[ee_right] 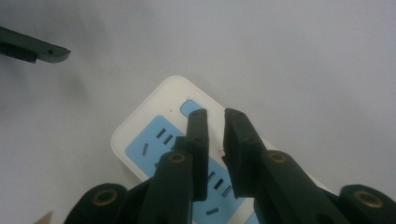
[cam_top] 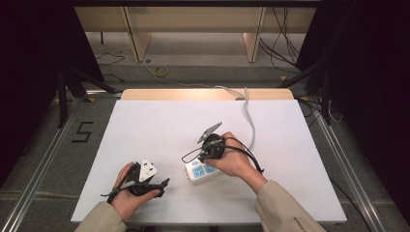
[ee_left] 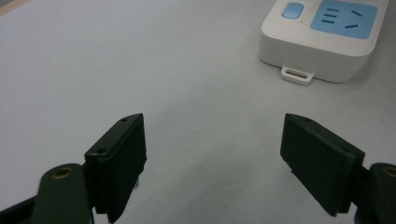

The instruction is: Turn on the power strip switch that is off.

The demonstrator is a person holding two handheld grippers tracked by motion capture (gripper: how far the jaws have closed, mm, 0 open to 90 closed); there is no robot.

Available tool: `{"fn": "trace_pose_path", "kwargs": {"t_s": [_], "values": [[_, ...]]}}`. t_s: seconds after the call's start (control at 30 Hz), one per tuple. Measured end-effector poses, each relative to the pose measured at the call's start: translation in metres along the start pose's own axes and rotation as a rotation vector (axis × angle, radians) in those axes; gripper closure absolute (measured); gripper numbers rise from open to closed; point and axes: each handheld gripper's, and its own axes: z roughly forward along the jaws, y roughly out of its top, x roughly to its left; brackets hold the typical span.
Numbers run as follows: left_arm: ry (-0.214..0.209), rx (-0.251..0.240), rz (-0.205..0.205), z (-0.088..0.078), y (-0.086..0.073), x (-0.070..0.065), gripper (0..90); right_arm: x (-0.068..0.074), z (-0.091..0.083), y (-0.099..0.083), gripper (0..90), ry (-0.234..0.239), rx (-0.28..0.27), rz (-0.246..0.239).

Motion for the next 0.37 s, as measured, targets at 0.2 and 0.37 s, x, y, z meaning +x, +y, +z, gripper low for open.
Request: {"fn": "trace_pose_path", "kwargs": {"t_s": [0.2, 0.37], "values": [[-0.012, -0.013, -0.02, -0.001, -0.001, 0.001, 22.2, -0.006, -0.026, -0.039, 65.4, -0.005, -0.139, 0.052], [-0.017, -0.014, -0.02, 0.0, 0.0, 0.0, 21.9, -0.014, -0.063, -0.105, 52.4, -0.032, -0.33, 0.127]]}}
